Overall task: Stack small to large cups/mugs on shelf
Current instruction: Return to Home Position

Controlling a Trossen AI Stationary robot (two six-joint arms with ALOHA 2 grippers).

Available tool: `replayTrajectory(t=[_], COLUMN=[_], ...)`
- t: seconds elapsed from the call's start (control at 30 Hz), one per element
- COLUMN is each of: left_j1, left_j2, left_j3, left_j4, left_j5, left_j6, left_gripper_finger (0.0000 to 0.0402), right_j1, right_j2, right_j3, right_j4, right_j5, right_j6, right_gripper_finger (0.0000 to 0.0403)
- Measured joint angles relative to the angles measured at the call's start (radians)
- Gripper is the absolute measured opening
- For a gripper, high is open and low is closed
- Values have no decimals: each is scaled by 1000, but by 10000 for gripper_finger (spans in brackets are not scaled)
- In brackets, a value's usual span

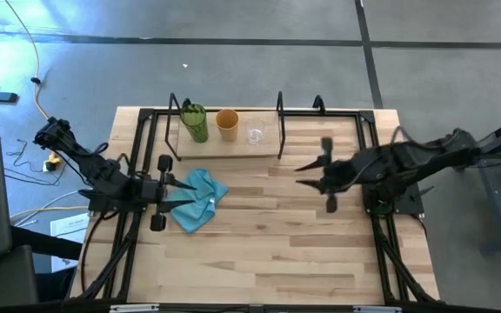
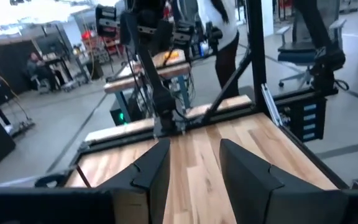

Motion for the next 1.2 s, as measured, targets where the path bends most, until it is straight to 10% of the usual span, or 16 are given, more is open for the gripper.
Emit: replayTrajectory(t=[1.2], left_j1=[0], left_j2=[-446], left_j3=[-28], left_j4=[-168], left_j5=[33], left_j6=[162], left_gripper_finger=[129], right_j1=[-135], right_j2=[-458], right_j3=[-101], right_j4=[-172], right_j5=[-387], right_j6=[-25], right_gripper_finger=[114])
